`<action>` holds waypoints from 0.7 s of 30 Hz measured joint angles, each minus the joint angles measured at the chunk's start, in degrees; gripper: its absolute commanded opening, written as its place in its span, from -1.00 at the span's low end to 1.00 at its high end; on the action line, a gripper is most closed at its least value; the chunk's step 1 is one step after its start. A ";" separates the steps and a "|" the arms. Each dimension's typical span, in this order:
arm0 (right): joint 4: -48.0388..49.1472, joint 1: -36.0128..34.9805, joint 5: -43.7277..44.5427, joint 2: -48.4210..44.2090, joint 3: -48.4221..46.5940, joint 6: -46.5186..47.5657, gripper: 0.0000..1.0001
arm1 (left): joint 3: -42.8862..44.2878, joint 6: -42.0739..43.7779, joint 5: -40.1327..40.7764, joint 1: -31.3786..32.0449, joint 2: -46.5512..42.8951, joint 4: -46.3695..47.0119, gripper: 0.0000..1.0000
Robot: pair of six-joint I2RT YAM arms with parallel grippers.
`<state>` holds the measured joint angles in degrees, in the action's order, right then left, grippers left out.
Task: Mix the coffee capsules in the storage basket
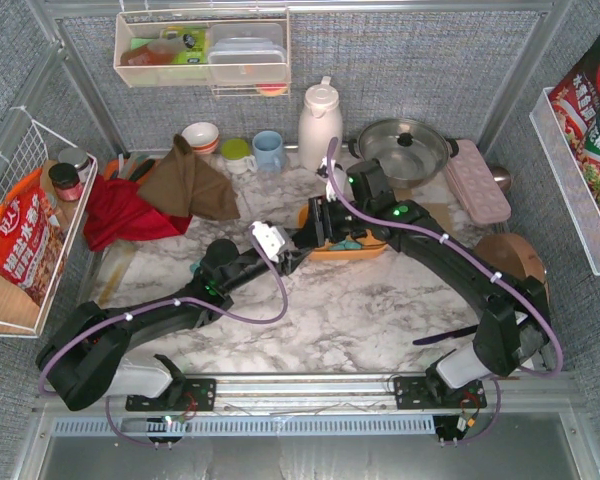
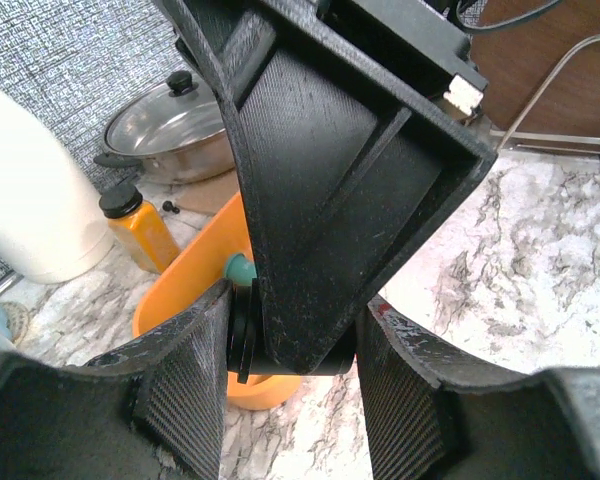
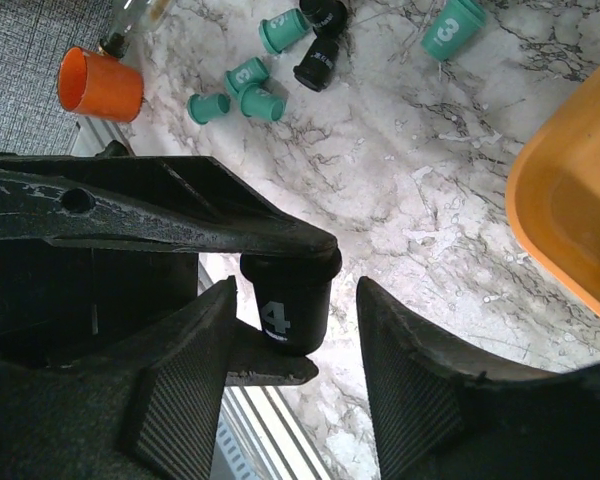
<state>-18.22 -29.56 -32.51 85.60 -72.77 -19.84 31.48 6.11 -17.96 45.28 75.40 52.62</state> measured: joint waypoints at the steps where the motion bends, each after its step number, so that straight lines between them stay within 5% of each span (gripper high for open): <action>1: 0.00 -0.07 -0.11 0.11 0.02 0.00 0.01 | 0.04 0.13 0.00 0.00 0.02 0.02 0.05; 9: 1.03 -0.26 -0.92 0.96 0.09 -1.27 -0.41 | 0.55 0.57 0.09 -0.02 0.24 -0.07 0.09; 12: 1.36 -0.26 -0.92 1.09 0.09 -1.46 -0.45 | 0.55 0.57 0.48 -0.04 0.24 -0.17 0.36; 15: 1.53 -0.31 -0.76 1.16 0.09 -2.27 -0.49 | 0.55 0.79 1.29 -0.02 0.22 -0.02 0.96; 21: 2.10 0.07 1.46 1.16 0.09 -2.75 -0.54 | -0.22 0.76 3.15 0.00 -1.14 -0.72 0.98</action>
<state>-16.12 -29.50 -31.05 86.76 -72.69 -22.59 31.27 6.87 -14.81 45.28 74.26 51.90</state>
